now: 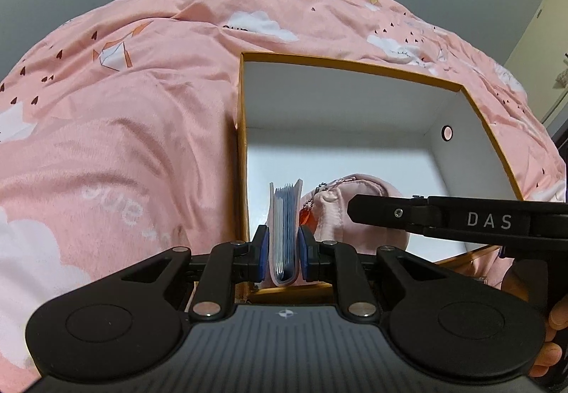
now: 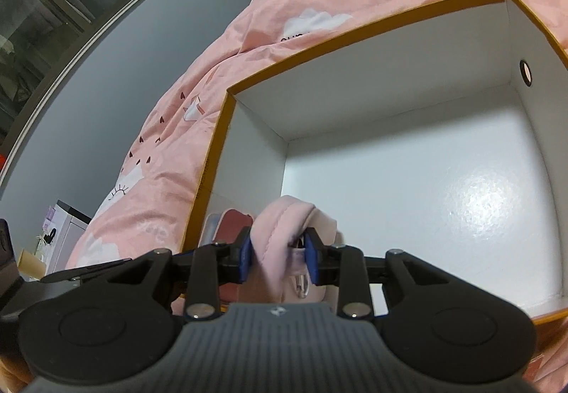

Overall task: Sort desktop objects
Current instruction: 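Carry the card holder and pink pouch over the orange box and lower them inside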

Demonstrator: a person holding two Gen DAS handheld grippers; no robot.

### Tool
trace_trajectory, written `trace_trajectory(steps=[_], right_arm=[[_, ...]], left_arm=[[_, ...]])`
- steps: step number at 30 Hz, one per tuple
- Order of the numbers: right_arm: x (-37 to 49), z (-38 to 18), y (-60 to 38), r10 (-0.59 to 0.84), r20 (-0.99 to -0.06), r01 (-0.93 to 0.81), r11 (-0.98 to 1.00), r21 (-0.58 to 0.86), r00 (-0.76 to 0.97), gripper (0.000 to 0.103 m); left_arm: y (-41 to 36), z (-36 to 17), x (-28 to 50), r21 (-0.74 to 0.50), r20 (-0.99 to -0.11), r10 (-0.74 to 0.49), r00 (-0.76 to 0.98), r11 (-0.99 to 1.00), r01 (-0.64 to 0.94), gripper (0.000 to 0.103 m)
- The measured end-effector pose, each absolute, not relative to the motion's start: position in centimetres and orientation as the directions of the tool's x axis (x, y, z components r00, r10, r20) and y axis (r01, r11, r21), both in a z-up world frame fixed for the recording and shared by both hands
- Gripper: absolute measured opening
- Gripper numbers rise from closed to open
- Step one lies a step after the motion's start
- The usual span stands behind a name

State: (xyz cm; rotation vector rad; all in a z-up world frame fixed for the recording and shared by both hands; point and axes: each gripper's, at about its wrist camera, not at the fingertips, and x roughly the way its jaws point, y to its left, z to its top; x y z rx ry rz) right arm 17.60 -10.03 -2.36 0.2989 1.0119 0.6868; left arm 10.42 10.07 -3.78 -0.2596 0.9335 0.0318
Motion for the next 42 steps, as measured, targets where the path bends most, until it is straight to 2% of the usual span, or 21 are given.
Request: trace_trajectory(steps=[9,17,24,29,34,39,41,42], right_arm=[[17.8,-3.0,-8.6,0.661,-0.682,-0.399,0.743,0.537,0.315,0.034],[18.2,-2.2,-7.5,0.649,-0.709,-0.424,0.744,0.517,0.276,0.036],[18.5,-2.6,-4.8,0.591,-0.765,-0.483,0.763,0.429,0.254,0.038],[18.0,-2.4,-5.0,0.582,-0.772,-0.498,0.764,0.41,0.258,0.045],[17.5,-1.2,-6.3,0.626,-0.724,-0.503,0.743,0.441,0.289,0.054],[16.9,-0.5,-7.6,0.68,-0.673,-0.501,0.708,0.498,0.292,0.053],[16.9,-0.7,-7.8,0.691,-0.665,-0.491,0.7,0.518,0.283,0.039],[16.9,-0.9,-7.6,0.688,-0.668,-0.492,0.702,0.514,0.283,0.036]], left_arm=[[10.3,-3.9,10.3,-0.224,-0.796,-0.106,0.597,0.966,-0.127,0.021],[12.0,-1.3,8.2,-0.267,-0.724,-0.116,0.68,0.956,-0.122,0.021],[13.2,-1.4,8.1,-0.27,-0.726,-0.086,0.682,0.948,-0.168,0.021],[13.4,-1.9,8.2,-0.28,-0.732,-0.091,0.675,0.944,-0.176,0.021],[13.9,-2.0,8.0,-0.295,-0.728,-0.09,0.68,0.936,-0.191,0.021],[14.0,-2.1,8.0,-0.303,-0.727,-0.095,0.68,0.933,-0.194,0.021],[13.8,-2.1,8.0,-0.303,-0.727,-0.096,0.68,0.933,-0.193,0.021],[13.8,-2.1,8.0,-0.301,-0.728,-0.095,0.679,0.934,-0.193,0.021]])
